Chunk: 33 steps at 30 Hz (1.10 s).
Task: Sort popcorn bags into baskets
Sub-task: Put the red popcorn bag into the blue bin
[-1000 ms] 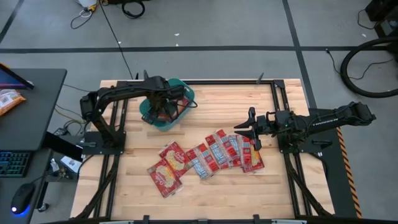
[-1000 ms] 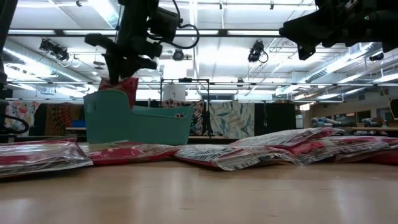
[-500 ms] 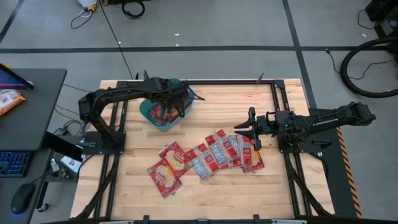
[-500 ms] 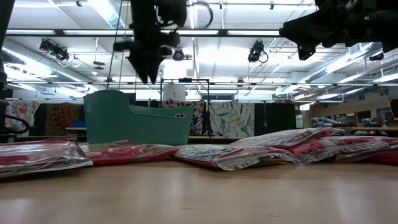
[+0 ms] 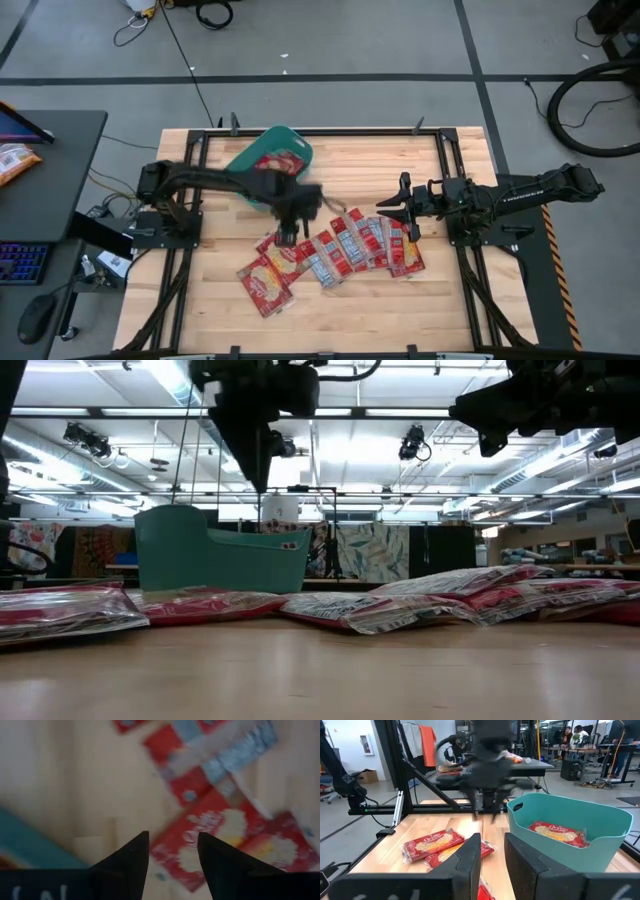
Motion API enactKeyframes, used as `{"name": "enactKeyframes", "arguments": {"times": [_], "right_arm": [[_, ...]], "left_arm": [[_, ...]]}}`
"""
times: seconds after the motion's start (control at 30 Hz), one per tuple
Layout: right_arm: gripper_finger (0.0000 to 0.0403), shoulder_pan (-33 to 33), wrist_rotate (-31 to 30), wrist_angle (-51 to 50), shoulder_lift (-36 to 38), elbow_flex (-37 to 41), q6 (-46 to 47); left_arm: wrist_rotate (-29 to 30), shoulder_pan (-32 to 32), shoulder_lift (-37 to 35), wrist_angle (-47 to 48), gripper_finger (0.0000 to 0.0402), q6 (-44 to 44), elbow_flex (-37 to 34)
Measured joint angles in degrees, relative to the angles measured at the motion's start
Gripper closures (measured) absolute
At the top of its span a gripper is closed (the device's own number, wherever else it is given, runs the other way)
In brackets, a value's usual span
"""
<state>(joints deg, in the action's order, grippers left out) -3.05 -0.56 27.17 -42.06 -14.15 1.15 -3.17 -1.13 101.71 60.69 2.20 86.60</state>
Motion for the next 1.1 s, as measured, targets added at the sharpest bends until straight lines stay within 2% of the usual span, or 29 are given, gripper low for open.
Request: {"name": "enactKeyframes", "arguments": {"times": [0.5,0.6,0.73,0.8,0.9,1.1], "right_arm": [[0.0312,0.0,0.0,-0.2,0.0,0.0,0.0],[0.0312,0.0,0.0,-0.2,0.0,0.0,-0.2],[0.0312,0.1,0.0,0.5,0.0,0.0,-1.9],[0.0312,0.2,0.0,1.3,0.0,0.0,-3.5],[0.0312,0.2,-0.3,2.8,0.0,0.0,-5.6],[0.0312,0.2,-0.5,4.2,0.0,0.0,-7.7]], "left_arm": [[-1.4,-17.3,7.1,5.5,0.0230,-8.3,0.0],[1.6,-20.9,8.4,6.8,0.0230,-9.9,0.0],[4.3,-25.1,9.7,13.7,0.0230,-17.8,-0.2],[3.6,-26.1,9.6,16.5,0.0230,-21.3,-1.9],[1.2,-26.6,7.5,15.4,0.0230,-27.0,-7.2],[0.5,-26.2,-1.8,2.5,0.0230,-35.1,-19.5]]}}
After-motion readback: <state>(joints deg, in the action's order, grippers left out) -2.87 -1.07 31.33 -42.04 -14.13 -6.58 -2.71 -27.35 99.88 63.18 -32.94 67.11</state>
